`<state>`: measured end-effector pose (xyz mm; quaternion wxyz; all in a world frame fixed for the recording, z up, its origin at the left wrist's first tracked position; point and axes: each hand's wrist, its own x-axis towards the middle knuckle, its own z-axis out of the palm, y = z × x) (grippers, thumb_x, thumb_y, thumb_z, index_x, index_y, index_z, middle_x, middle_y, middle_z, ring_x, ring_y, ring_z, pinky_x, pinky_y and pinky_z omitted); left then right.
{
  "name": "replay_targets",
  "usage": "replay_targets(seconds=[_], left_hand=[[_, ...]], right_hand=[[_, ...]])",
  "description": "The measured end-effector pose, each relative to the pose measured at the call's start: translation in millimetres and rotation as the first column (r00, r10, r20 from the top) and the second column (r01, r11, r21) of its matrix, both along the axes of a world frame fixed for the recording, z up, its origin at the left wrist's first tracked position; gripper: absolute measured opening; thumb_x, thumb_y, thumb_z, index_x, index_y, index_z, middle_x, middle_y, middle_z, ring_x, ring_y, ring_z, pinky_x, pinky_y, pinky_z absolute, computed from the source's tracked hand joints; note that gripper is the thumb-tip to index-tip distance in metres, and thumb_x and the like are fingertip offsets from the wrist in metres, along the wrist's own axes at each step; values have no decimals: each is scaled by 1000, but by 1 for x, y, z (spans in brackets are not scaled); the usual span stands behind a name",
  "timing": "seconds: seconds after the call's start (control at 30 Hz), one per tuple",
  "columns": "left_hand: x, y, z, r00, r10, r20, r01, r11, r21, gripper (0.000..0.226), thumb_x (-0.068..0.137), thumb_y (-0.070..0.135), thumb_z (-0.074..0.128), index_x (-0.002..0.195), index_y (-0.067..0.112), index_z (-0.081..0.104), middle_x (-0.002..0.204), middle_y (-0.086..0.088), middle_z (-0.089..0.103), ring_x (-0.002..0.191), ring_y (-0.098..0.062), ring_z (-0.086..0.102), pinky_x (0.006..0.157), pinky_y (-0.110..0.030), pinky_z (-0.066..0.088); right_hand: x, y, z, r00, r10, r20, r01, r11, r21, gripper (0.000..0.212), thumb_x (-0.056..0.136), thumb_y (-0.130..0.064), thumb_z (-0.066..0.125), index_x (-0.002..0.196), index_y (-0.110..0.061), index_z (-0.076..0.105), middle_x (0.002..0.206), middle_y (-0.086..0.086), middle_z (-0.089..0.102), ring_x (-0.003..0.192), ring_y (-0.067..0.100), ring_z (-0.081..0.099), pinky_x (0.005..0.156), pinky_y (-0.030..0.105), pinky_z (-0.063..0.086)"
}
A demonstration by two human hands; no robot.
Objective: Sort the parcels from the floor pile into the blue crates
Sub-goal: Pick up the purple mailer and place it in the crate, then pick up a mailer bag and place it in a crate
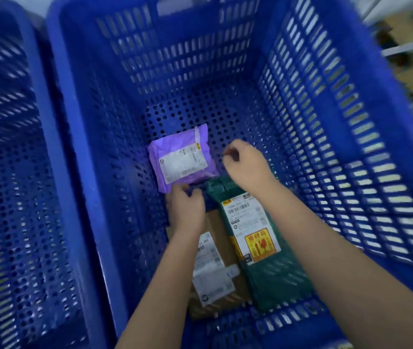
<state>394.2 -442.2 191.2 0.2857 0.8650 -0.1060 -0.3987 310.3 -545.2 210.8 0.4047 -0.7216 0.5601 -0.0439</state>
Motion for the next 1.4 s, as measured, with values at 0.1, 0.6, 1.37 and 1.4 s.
replay_targets(seconds=[0.1,0.6,1.37,1.4], left_hand=[[-12,17,34,999,8,-47,-11,998,-63,19,93,19,47,111,15,51,116,-10,54,96,-25,56,90,-39,47],[-165,224,143,513,-734,446,793,205,-574,14,87,20,41,82,21,54,78,9,55,58,-4,45,51,-24,42],[-292,476,-105,512,-857,57,837,513,188,26,90,14,50,117,12,48,115,-4,58,95,-27,61,79,-35,47],[-292,473,-109,554,-831,43,804,548,231,28,91,15,50,119,10,46,118,-8,56,98,-30,60,81,-36,46]], right_hand=[[-37,14,51,979,-118,166,121,993,-9,14,92,-11,49,101,-13,59,101,0,63,86,6,58,74,14,46],[-280,216,143,781,-571,254,599,570,-563,28,71,-19,31,72,-37,52,91,12,63,85,29,60,75,44,50],[-495,634,-123,838,-108,-534,486,593,642,8,95,-17,40,92,-14,46,92,6,51,84,19,47,76,25,38],[-499,628,-126,833,-128,-539,497,602,625,9,94,-16,40,91,-13,47,91,7,52,84,19,48,75,26,38]])
